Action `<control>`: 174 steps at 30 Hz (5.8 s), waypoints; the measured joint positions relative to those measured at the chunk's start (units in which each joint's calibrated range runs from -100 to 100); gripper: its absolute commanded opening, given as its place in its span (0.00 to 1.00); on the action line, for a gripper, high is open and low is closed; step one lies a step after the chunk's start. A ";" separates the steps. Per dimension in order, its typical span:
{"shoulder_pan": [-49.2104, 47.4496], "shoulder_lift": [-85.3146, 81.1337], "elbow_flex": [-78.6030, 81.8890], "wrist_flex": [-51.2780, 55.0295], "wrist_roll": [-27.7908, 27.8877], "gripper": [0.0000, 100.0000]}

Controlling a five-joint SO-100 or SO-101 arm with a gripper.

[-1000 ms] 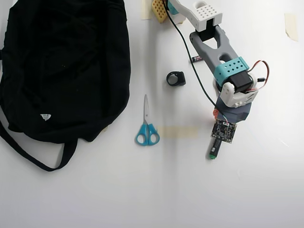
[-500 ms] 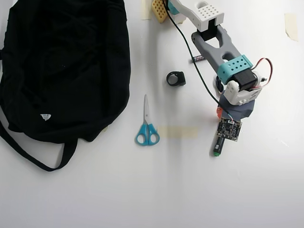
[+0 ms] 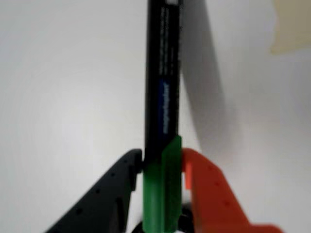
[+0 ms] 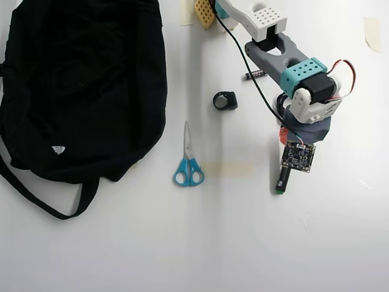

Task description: Put the green marker into the black bag

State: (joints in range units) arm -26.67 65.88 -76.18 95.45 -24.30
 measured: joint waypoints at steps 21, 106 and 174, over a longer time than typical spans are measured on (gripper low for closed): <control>0.07 0.00 -9.59 3.09 2.78 0.02; 14.33 -47.16 40.17 3.69 16.80 0.02; 80.75 -61.85 76.97 -28.17 24.57 0.21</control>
State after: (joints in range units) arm 54.08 4.03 0.79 67.28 0.27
